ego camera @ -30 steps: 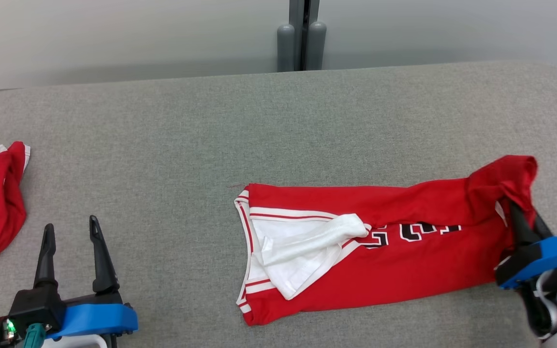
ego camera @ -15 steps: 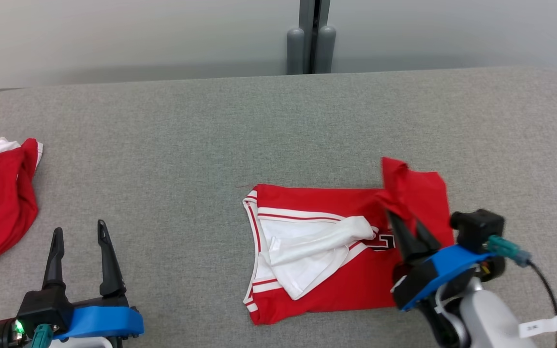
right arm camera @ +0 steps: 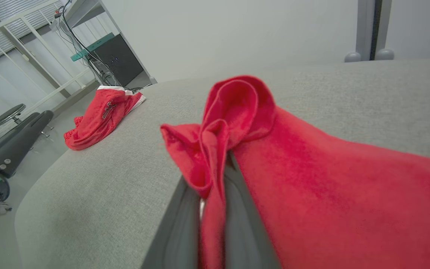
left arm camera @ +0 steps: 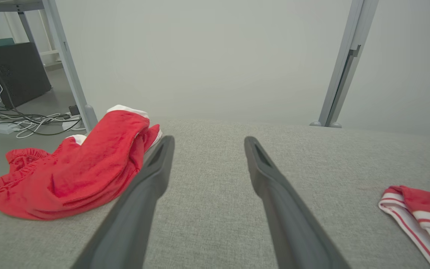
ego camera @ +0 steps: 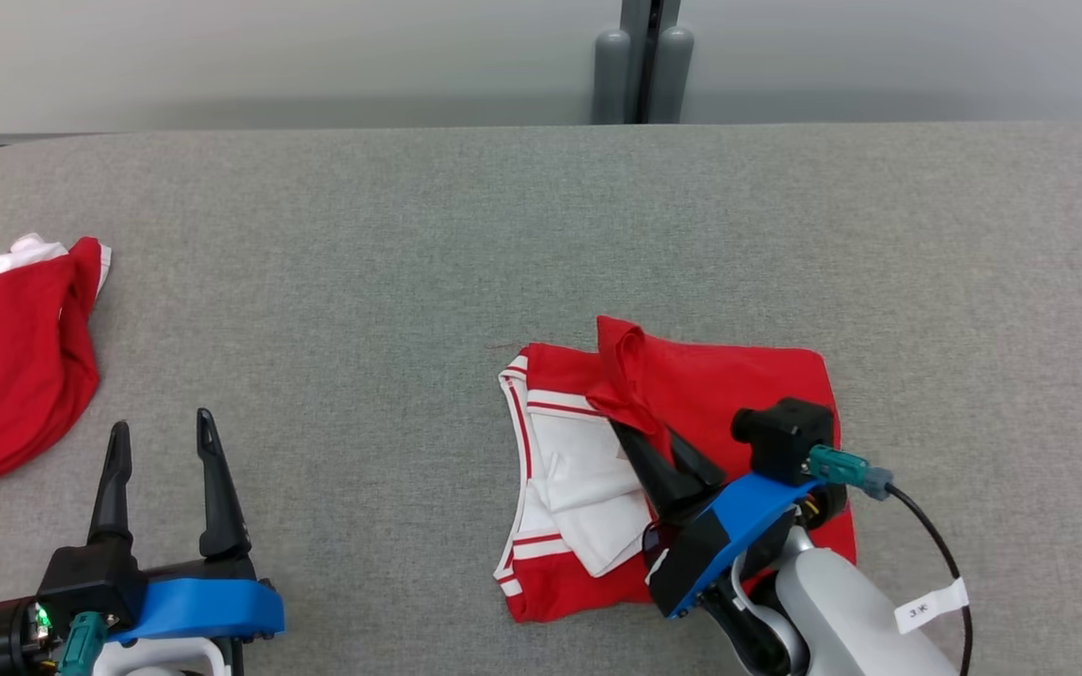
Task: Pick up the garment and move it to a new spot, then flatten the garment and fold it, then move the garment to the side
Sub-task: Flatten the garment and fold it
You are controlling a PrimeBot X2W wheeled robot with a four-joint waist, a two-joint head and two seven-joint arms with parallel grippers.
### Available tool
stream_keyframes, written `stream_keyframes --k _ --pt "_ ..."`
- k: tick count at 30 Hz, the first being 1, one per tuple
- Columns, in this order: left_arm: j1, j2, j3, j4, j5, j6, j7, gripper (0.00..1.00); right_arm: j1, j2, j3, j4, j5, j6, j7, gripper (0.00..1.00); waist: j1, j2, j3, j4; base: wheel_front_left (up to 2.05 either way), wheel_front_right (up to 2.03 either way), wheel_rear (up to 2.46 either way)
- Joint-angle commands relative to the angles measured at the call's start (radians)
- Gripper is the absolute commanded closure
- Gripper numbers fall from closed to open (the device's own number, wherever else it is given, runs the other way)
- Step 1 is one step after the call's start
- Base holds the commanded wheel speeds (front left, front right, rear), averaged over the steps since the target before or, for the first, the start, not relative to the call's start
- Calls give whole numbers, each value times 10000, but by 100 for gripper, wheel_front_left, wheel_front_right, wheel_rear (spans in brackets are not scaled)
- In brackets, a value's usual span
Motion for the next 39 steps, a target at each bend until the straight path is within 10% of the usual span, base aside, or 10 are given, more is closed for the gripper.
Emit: stream_keyframes --k 1,6,7,8,17,31,39 --pt "-187 -21 -42 12 -15 10 -22 0 -124 3 45 69 104 1 -79 100 0 -1 37 44 0 0 0" --pt "-226 -20 -36 57 -68 32 -22 0 -493 -7 640 768 661 1 -428 100 0 -1 126 131 0 0 0" --pt "-228 -24 -37 78 -68 33 -22 0 -579 -7 725 903 717 1 -513 34 0 -1 140 134 0 0 0" --pt "-232 -21 -41 91 -64 48 -22 0 -642 0 793 1017 873 1 -616 0 0 -1 149 133 0 0 0" --pt "-322 -20 83 196 123 -31 -22 0 -1208 -92 486 1419 124 1 -1436 0 0 -1 52 -281 0 0 0" --pt "-16 1 269 278 401 -169 -22 0 432 -1337 -3093 -191 -1628 1 -1685 0 0 -1 -477 -872 0 0 0" --pt "102 49 213 566 504 -294 -22 0 2149 -742 -4189 -1056 -2608 1 -1682 0 0 -1 -899 -856 0 0 0"
